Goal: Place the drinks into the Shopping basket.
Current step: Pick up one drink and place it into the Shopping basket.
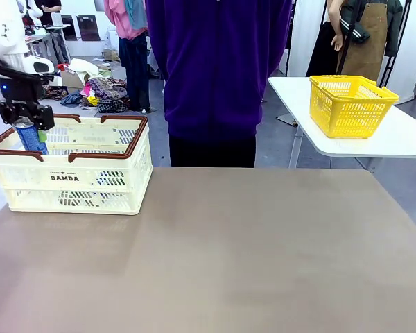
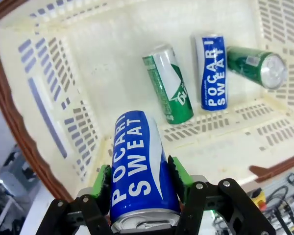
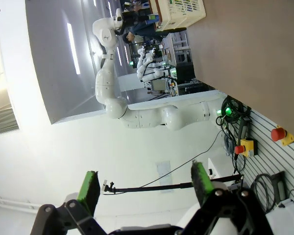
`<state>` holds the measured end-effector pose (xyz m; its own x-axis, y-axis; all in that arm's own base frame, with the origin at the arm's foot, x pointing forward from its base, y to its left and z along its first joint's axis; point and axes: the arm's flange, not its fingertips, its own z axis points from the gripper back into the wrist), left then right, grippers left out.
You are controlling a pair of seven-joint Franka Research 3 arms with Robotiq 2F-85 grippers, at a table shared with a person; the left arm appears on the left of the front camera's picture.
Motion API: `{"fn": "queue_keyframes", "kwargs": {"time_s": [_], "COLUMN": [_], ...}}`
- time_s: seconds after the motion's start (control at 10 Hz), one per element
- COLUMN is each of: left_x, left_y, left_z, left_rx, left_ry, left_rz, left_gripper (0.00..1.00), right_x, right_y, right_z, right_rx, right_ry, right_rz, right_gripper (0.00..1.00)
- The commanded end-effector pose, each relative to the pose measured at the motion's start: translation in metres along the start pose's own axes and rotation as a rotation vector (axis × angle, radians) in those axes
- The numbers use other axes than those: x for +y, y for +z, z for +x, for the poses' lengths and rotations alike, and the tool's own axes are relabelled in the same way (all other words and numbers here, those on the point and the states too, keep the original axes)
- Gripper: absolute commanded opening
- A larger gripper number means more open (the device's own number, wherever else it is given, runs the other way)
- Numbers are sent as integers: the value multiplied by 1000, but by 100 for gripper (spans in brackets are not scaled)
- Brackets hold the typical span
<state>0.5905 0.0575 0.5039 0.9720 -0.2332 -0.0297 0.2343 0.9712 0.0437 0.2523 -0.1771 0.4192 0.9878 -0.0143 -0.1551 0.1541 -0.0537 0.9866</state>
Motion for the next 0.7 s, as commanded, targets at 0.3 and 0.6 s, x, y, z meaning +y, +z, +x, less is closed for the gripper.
{"fn": "queue_keyframes", "kwargs": {"time_s": [0.3, 0.6], "left_x": [18, 20], "left_y": [-36, -55], "left_z": [38, 56], "left_rx": [13, 56], "left_ry": [40, 43], "left_rz": [-12, -37], "left_gripper": [0, 0], "right_x": [5, 5], "right_y": [-1, -1], "right_z": [-1, -1], "right_rx": [0, 0], "right_ry": [-19, -19], "right_rz": [9, 9], "right_gripper": [100, 100]}}
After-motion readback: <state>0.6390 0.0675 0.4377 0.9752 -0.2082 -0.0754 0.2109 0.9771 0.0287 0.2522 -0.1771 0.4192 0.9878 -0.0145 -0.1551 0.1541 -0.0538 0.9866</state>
